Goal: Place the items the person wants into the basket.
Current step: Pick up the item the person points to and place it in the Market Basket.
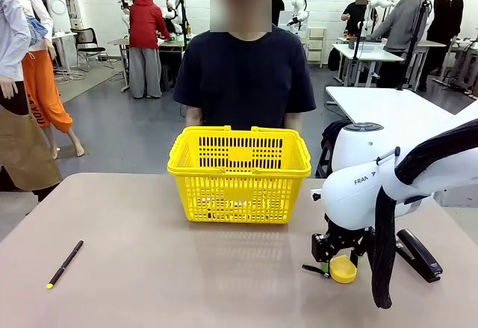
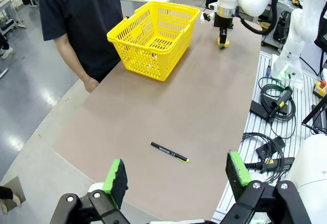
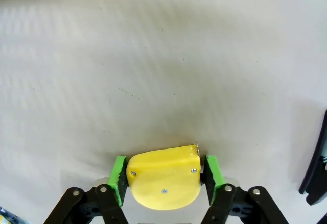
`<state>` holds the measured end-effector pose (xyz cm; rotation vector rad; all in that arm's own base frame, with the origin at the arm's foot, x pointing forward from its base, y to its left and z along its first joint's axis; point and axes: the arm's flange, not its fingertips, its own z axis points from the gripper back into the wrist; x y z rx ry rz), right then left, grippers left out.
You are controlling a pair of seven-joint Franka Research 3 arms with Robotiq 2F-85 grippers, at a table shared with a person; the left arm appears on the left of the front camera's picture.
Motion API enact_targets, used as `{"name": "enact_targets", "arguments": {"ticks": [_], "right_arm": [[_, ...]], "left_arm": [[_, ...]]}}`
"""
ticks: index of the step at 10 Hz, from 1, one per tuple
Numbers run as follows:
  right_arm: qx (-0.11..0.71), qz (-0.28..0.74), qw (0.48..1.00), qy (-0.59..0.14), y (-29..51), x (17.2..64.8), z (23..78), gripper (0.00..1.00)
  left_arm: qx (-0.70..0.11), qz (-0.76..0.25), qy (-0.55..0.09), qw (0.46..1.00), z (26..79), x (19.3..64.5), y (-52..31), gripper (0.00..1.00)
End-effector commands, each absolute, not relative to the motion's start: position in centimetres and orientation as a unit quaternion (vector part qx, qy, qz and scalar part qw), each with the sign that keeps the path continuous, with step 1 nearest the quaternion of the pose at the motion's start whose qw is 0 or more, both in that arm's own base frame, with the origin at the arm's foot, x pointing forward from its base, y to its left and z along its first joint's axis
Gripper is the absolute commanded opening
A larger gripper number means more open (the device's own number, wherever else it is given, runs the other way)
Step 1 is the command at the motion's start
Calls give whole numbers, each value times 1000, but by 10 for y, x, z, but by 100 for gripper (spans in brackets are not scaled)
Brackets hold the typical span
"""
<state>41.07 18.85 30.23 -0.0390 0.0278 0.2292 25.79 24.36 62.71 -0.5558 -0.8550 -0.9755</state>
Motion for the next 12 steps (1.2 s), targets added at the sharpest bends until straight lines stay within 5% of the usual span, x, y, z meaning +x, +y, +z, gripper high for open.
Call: {"name": "enact_targets", "arguments": {"ticks": [1,3,4,10,12], "right_arm": [[-9,113,993,22,190,411,306,0],[-6,112,993,22,189,410,306,0],[-5,112,993,17,190,406,315,46],[-24,119,989,-78,203,324,566,46],[-23,112,989,-93,210,305,605,46]], "left_arm": [[-255,-455,-402,752,628,258,245,100],[-255,-455,-402,752,628,258,245,100],[-255,-455,-402,752,628,258,245,100],[-255,-455,-402,752,628,258,245,100],[-255,-455,-402,752,628,258,245,100]]}}
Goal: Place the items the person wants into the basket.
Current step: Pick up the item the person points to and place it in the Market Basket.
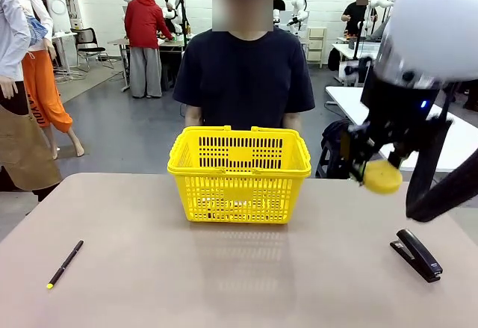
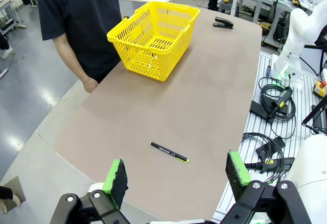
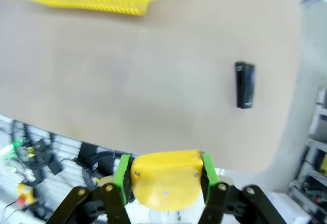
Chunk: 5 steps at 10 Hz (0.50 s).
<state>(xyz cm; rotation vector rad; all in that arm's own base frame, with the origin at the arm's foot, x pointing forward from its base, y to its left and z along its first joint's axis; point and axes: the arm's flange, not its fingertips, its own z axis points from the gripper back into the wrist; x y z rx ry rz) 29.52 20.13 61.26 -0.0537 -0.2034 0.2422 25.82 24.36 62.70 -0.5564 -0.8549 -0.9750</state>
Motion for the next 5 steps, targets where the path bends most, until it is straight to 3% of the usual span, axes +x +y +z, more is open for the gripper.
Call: {"name": "enact_targets", "arguments": {"ticks": [1,5], "right_arm": [[-17,91,992,-87,210,303,611,46],[-27,121,987,-101,201,295,613,46]], "left_arm": [[-255,-455,-402,752,628,258,245,100],[-255,-455,-402,752,628,258,245,100]]}}
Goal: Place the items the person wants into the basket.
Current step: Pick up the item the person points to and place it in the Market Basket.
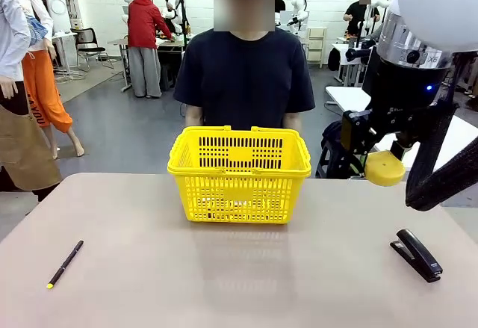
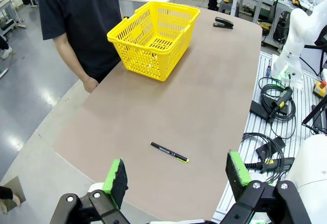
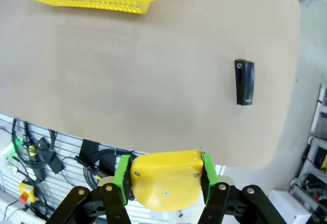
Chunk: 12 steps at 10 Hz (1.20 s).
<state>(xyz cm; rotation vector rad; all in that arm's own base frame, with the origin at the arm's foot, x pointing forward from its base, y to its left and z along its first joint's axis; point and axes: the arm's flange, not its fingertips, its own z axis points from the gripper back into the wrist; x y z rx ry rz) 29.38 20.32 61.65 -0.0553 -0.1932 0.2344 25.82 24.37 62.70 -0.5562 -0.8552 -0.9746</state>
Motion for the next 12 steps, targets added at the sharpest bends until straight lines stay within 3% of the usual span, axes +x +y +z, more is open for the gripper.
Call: {"name": "enact_targets", "arguments": {"ticks": [1,2,5,8,10,12], "right_arm": [[-27,121,987,-101,201,295,613,46],[-28,117,988,-96,203,294,617,65],[-43,223,968,-106,270,403,653,65],[-20,285,955,-81,335,520,630,65],[13,320,945,-73,350,569,594,65],[36,346,936,-56,355,584,564,65]], "left_arm": [[-255,-455,-402,752,628,258,245,100],[-255,-455,-402,752,628,258,245,100],[-255,-455,-402,752,628,258,245,100],[-255,-455,-402,752,628,258,245,100],[-255,-455,-402,752,628,258,245,100],[-255,-455,-402,752,628,258,245,100]]}}
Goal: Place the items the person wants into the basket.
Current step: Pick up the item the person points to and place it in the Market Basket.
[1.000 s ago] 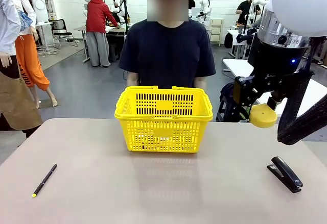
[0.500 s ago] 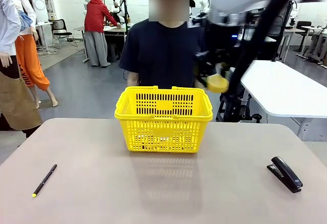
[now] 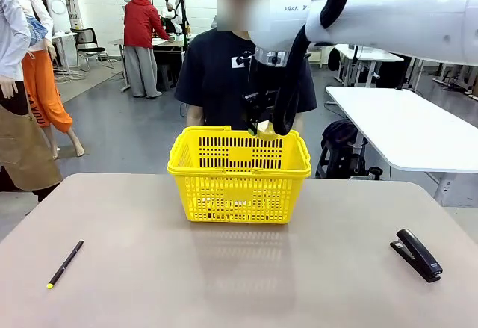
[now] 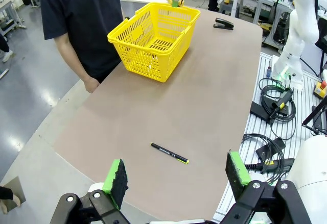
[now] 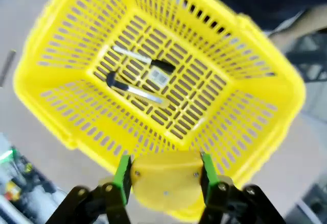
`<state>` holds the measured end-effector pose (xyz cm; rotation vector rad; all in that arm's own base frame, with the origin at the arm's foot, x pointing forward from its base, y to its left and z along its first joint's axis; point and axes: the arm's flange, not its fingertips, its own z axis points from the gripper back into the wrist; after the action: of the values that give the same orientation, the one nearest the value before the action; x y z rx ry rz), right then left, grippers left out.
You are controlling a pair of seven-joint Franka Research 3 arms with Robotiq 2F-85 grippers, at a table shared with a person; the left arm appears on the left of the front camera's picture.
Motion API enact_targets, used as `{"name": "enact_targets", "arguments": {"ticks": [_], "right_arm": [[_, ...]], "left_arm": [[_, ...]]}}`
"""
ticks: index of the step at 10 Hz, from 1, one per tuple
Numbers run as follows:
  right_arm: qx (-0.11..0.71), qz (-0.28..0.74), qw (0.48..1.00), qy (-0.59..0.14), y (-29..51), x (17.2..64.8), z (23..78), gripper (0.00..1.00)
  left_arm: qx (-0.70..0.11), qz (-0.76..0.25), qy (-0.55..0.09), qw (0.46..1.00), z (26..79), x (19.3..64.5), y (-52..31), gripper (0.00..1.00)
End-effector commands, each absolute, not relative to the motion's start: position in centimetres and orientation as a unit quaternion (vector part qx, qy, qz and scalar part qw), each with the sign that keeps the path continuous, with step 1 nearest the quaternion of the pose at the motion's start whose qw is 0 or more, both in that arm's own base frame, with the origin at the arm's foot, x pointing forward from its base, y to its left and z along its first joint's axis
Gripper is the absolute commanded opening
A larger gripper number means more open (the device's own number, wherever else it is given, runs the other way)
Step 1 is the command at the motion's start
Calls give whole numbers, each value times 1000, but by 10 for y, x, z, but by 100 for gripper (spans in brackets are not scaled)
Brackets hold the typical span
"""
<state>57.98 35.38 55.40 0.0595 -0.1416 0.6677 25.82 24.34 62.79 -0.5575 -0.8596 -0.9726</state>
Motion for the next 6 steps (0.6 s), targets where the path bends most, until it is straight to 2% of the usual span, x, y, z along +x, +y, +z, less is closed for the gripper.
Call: {"name": "enact_targets", "arguments": {"ticks": [1,3,6], "right_arm": [[32,356,933,-36,361,584,546,65],[13,375,927,-21,370,585,519,65],[-3,377,926,-6,373,614,485,65]], "left_arm": [[-255,-455,-402,752,628,258,245,100],[-255,-455,-402,752,628,258,245,100],[-255,-455,-402,752,628,258,245,100]]}}
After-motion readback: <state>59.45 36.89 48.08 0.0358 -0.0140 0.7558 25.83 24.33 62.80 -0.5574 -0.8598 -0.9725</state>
